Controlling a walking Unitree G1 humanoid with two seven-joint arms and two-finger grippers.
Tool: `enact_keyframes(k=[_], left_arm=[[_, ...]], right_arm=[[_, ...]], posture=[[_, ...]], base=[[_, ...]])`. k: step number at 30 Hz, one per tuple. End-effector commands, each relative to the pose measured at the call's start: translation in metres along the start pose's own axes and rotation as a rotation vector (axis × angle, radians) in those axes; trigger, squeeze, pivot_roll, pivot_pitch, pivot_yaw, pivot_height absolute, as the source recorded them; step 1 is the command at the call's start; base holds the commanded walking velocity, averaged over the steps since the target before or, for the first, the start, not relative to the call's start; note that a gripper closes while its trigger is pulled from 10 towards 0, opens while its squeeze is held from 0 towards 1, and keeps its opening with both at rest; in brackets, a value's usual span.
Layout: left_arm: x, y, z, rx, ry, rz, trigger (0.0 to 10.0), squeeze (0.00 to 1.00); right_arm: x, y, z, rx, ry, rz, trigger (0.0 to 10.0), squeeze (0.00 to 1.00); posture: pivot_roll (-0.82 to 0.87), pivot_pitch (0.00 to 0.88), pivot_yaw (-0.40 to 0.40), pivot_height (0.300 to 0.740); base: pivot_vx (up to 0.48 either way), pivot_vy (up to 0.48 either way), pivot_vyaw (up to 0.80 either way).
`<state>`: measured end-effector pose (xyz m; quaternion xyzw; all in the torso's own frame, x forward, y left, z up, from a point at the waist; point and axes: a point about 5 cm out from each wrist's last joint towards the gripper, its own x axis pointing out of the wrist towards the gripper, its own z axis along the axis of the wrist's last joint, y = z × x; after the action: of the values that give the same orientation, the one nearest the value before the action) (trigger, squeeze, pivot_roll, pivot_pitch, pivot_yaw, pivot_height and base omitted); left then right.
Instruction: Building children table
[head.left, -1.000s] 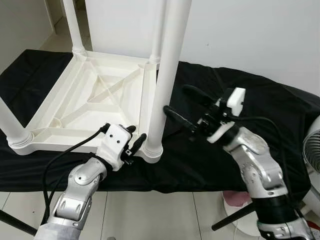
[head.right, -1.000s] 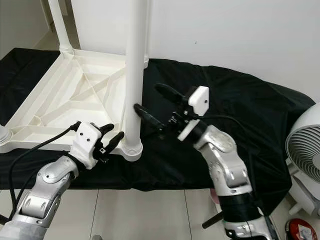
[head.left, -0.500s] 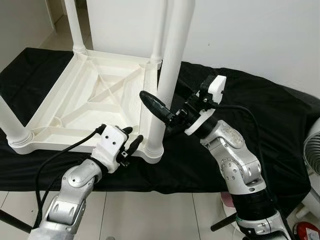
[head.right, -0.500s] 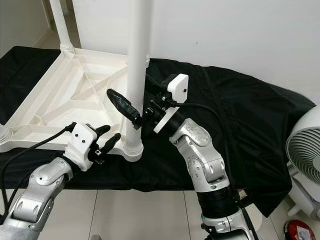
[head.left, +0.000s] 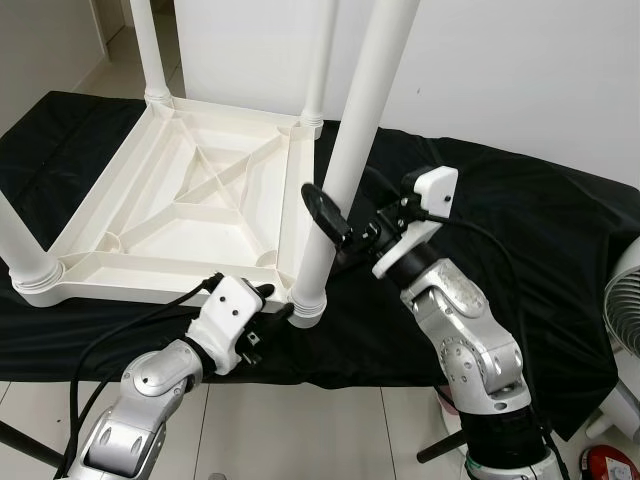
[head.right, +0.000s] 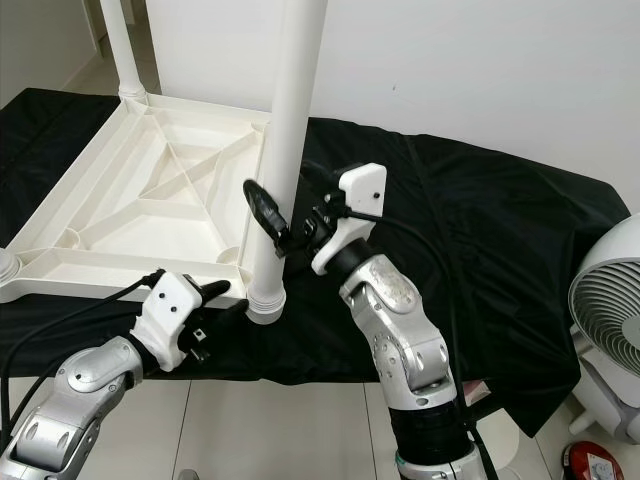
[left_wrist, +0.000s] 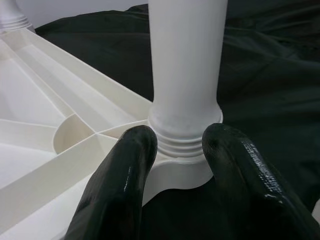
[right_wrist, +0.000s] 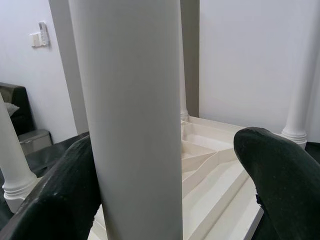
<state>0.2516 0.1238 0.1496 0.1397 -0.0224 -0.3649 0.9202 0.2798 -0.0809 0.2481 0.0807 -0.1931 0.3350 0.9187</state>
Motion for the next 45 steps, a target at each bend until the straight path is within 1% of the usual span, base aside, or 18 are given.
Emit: enact_keyframes(k=[1, 6, 7, 8, 9, 15, 16, 21, 22, 24, 25, 27, 28, 32, 33, 40, 44, 45], left_arm=[[0.000, -0.011, 0.004, -0.028, -0.004, -0.103, 10.0, 0.00], [-0.001, -0.014, 0.007, -0.044, -0.010, -0.126, 10.0, 0.00], [-0.002, -0.016, 0.010, -0.058, -0.020, -0.143, 10.0, 0.00], [-0.003, -0.017, 0.015, -0.078, -0.036, -0.154, 10.0, 0.00], [-0.003, -0.017, 0.019, -0.100, -0.056, -0.157, 10.0, 0.00], [-0.005, -0.013, 0.030, -0.153, -0.106, -0.151, 10.0, 0.00], [-0.008, -0.005, 0.038, -0.170, -0.131, -0.117, 10.0, 0.00], [-0.010, 0.006, 0.041, -0.122, -0.118, -0.041, 10.0, 0.00], [-0.009, 0.011, 0.041, -0.111, -0.118, -0.003, 10.0, 0.00], [-0.009, 0.015, 0.042, -0.100, -0.126, 0.037, 10.0, 0.00], [-0.007, 0.027, 0.047, -0.095, -0.153, 0.140, 10.0, 0.00], [-0.007, 0.027, 0.047, -0.095, -0.153, 0.140, 10.0, 0.00], [-0.006, 0.033, 0.049, -0.104, -0.165, 0.187, 10.0, 0.00], [-0.004, 0.047, 0.052, -0.111, -0.174, 0.310, 10.0, 0.00], [-0.003, 0.057, 0.055, -0.167, -0.179, 0.388, 10.0, 0.00], [-0.005, 0.049, 0.055, -0.084, -0.146, 0.311, 10.0, 0.00], [-0.007, 0.047, 0.057, -0.089, -0.156, 0.275, 10.0, 0.00], [-0.008, 0.048, 0.062, -0.088, -0.171, 0.265, 10.0, 0.00]], right_arm=[[-0.004, -0.002, -0.002, -0.020, 0.026, -0.018, 5.6, 0.00], [-0.004, -0.002, -0.001, -0.022, 0.028, -0.022, 6.4, 0.00], [-0.004, -0.001, -0.002, -0.028, 0.037, -0.024, 4.9, 0.00], [-0.003, 0.000, -0.003, -0.029, 0.049, -0.025, 9.4, 0.00], [-0.002, 0.000, -0.005, -0.037, 0.062, -0.025, 10.0, 0.00], [0.000, 0.001, -0.009, -0.047, 0.094, -0.024, 10.0, 0.00], [0.000, 0.002, -0.012, -0.055, 0.116, -0.023, 10.0, 0.00], [0.000, 0.001, -0.014, -0.063, 0.134, -0.024, 10.0, 0.00], [0.000, 0.001, -0.014, -0.062, 0.136, -0.024, 5.1, 0.00], [0.000, 0.001, -0.014, -0.062, 0.137, -0.023, 5.1, 0.00], [0.000, 0.001, -0.014, -0.067, 0.134, -0.025, 0.0, 0.00], [0.000, 0.001, -0.014, -0.067, 0.134, -0.025, 0.0, 0.00], [0.000, 0.000, -0.014, -0.071, 0.137, -0.030, 10.0, 0.00], [0.001, -0.001, -0.014, -0.074, 0.142, -0.043, 10.0, 0.00], [0.002, -0.003, -0.014, -0.084, 0.143, -0.055, 10.0, 0.00], [0.002, -0.008, -0.014, -0.108, 0.148, -0.109, 10.0, 0.00], [0.000, -0.019, -0.017, -0.088, 0.171, -0.222, 10.0, 0.00], [-0.005, -0.031, -0.023, -0.031, 0.213, -0.353, 10.0, 0.00]], posture=[[0.12, 0.060, -0.113, 0.740], [0.12, 0.060, -0.114, 0.740], [0.12, 0.061, -0.115, 0.740], [0.12, 0.063, -0.116, 0.740], [0.12, 0.066, -0.119, 0.740], [0.12, 0.073, -0.122, 0.740], [0.12, 0.076, -0.123, 0.740], [0.12, 0.078, -0.123, 0.740], [0.12, 0.082, -0.122, 0.740], [0.12, 0.082, -0.122, 0.740], [0.12, 0.082, -0.122, 0.740], [0.12, 0.082, -0.122, 0.740], [0.12, 0.087, -0.120, 0.740], [0.12, 0.089, -0.116, 0.740], [0.12, 0.090, -0.115, 0.740], [0.12, 0.090, -0.115, 0.740], [0.12, 0.091, -0.116, 0.740], [0.12, 0.095, -0.116, 0.740]], base=[[0.000, 0.000, 0.00], [0.000, 0.000, 0.00], [0.000, 0.000, 0.00], [0.000, 0.000, 0.00], [0.000, 0.000, 0.00], [0.000, 0.000, 0.00], [0.000, 0.000, 0.00], [0.000, 0.000, 0.00], [0.000, 0.000, 0.00], [0.000, 0.000, 0.00], [0.000, 0.000, 0.00], [0.000, 0.000, 0.00], [0.000, 0.000, 0.00], [0.000, 0.000, 0.00], [0.000, 0.000, 0.00], [0.000, 0.000, 0.00], [0.000, 0.000, 0.00], [0.000, 0.000, 0.00]])
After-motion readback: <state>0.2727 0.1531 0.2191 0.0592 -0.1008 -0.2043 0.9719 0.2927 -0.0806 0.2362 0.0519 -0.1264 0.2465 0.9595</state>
